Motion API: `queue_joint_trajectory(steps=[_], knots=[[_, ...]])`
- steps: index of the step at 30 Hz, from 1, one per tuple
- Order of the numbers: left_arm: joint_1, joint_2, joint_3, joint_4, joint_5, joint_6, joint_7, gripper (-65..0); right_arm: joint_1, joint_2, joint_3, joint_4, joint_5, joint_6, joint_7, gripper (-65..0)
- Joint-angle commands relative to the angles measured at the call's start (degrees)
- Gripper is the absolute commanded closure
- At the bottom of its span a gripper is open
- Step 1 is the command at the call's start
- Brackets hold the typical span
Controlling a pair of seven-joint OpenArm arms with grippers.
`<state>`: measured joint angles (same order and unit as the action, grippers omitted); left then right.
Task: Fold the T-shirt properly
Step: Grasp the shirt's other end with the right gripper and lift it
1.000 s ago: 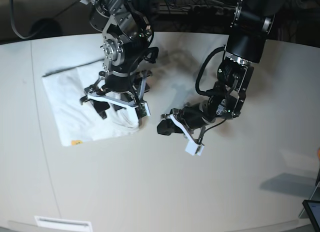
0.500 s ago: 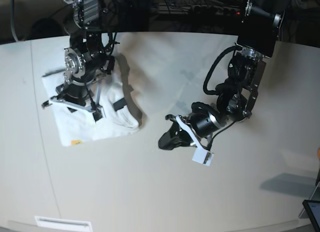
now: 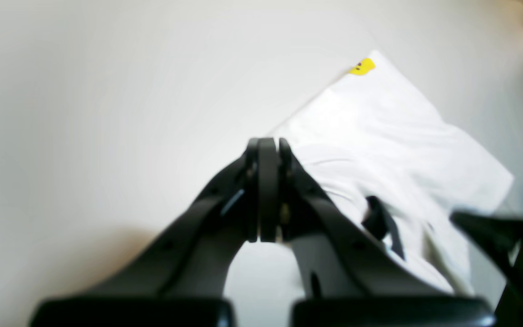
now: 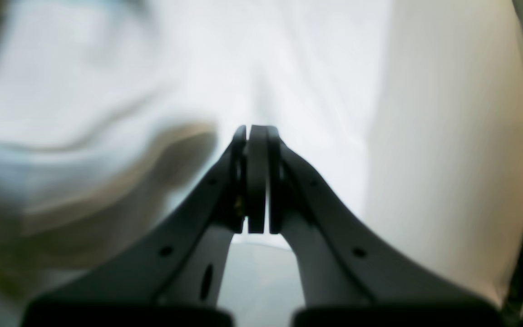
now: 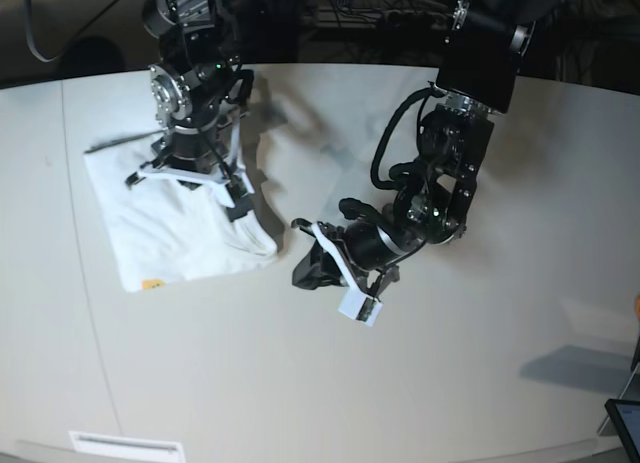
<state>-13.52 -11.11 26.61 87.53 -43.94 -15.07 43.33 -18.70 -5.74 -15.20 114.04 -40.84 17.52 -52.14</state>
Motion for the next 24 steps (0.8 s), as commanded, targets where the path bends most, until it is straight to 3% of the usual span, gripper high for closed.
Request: queue_joint_trajectory(steps=[1,6,9,13,18,24], knots=[[-1.38,-0.01,-0.37,0.43,-0.76,-0.36,-1.35,0.0,0.19,-0.20,-1.11,0.91,-0.79,-0.51,0.84,-0.4],[-1.12,-0.36,-0.46,-0.01,-0.76,-0.36,-1.35,0.0,-1.74,-0.37,-3.74,0.82,-0.79,-0.60,0.84,-0.4],[0.02,-0.36,-3.97,-0.10,-0.76,-0.36,-1.18,0.0,-2.62,-0.46,-3.92,0.73,-0.17,-0.68,0.84,-0.4],[1.08,-0.45,-8.54,-0.10,-0.76,-0.36,-1.00,0.0,-4.55,-0.46,-3.66,0.64,6.25,-0.77,0.76,-0.4],[0.99,-1.94,-9.51,-0.10,-0.76,-0.36,1.28,0.0,-7.72,-0.46,-3.74,0.03,11.17,-0.77,1.02,-0.4],[1.17,-2.03,-9.51,-0.01,-0.76,-0.36,1.28,0.0,-8.69,-0.11,-3.83,0.55,8.44,-0.86,0.84,-0.4]])
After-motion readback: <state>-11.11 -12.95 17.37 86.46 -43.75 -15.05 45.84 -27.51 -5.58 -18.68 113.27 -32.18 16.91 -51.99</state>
